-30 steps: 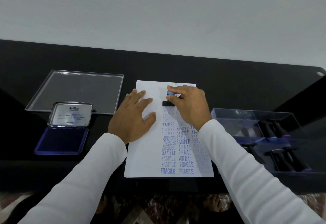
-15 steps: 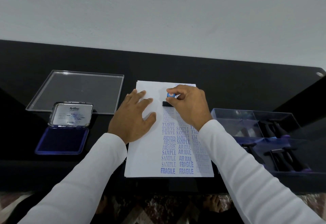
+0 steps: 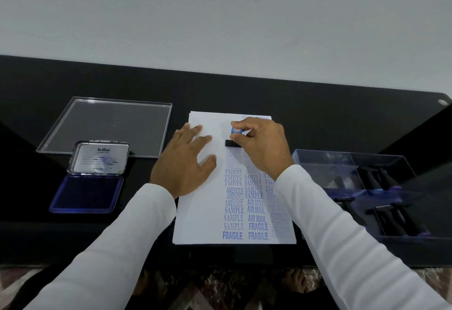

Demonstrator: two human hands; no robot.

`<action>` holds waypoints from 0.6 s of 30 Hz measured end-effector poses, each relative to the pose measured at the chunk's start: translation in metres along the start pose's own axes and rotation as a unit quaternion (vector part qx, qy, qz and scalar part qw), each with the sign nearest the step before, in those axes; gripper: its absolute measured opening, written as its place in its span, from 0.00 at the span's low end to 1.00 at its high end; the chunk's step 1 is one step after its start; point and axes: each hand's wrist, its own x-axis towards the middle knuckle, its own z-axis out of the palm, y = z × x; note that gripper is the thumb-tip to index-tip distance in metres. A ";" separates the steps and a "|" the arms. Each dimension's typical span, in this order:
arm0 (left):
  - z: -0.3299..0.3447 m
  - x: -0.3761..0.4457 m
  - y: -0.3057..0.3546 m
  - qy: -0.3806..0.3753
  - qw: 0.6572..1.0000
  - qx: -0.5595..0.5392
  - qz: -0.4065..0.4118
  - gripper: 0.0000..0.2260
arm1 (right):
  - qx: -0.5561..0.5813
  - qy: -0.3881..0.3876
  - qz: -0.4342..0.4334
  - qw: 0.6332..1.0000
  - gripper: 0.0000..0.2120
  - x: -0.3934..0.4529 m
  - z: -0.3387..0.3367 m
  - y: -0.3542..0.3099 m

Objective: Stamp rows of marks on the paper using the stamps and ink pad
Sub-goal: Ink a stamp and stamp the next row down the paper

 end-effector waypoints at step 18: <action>0.000 0.000 0.000 -0.004 1.000 0.002 -0.005 0.28 | 0.004 0.000 -0.001 1.000 0.12 -0.003 0.000 -0.002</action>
